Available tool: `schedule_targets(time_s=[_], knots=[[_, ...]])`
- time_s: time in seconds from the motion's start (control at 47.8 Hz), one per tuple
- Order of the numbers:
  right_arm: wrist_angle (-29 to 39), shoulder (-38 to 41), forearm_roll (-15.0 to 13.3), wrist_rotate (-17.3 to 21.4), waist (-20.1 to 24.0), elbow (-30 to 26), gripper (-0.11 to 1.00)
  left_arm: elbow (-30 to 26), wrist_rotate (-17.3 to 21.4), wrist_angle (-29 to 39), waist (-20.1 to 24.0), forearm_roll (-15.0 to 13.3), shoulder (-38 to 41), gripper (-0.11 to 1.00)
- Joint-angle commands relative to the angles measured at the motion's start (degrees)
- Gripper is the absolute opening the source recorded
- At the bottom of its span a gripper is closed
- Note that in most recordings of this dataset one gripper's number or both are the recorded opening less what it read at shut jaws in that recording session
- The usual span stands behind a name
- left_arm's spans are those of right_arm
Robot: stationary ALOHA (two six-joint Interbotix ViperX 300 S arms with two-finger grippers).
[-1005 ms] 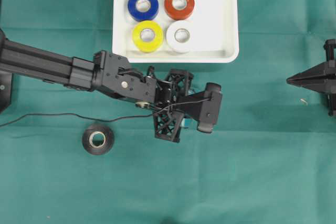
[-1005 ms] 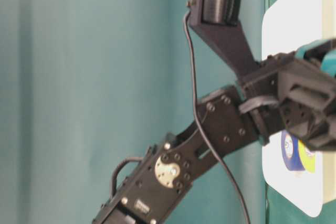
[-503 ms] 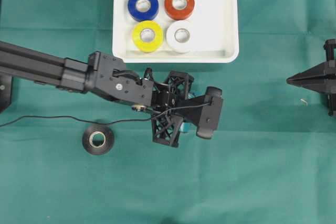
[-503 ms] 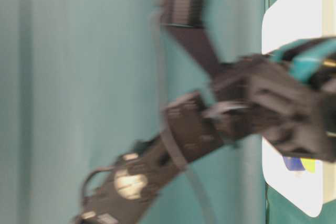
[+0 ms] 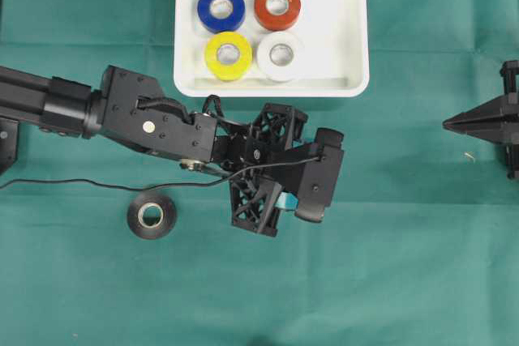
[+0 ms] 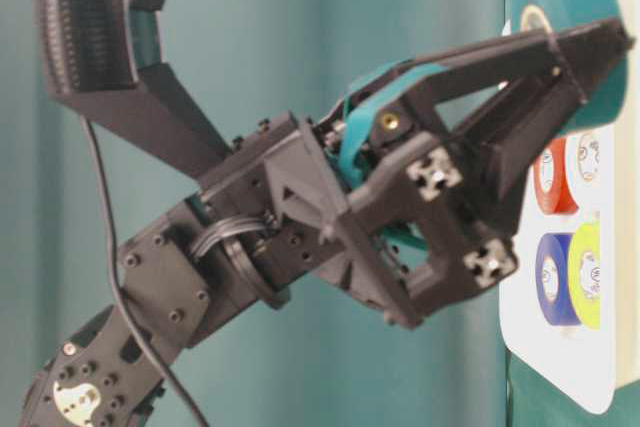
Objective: Put the tape into the white case with the left arm.
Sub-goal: 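Lift the teal roll and carry it into the white case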
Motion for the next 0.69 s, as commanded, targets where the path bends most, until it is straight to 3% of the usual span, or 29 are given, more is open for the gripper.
schedule_targets(time_s=[0.0, 0.419, 0.67], knots=[[-0.3, 0.4, 0.0, 0.0, 0.0, -0.6, -0.09, -1.1, 0.3, -0.3, 0.2, 0.2, -2.5, 0.26], [-0.2, 0.4, 0.0, 0.0, -0.1, -0.5, -0.09, -0.2, 7.0, -1.6, 9.7, 0.2, -0.9, 0.26], [-0.3, 0.4, 0.0, 0.0, -0.1, -0.6, -0.09, -1.8, 12.3, -4.8, 12.8, 0.2, 2.2, 0.26]])
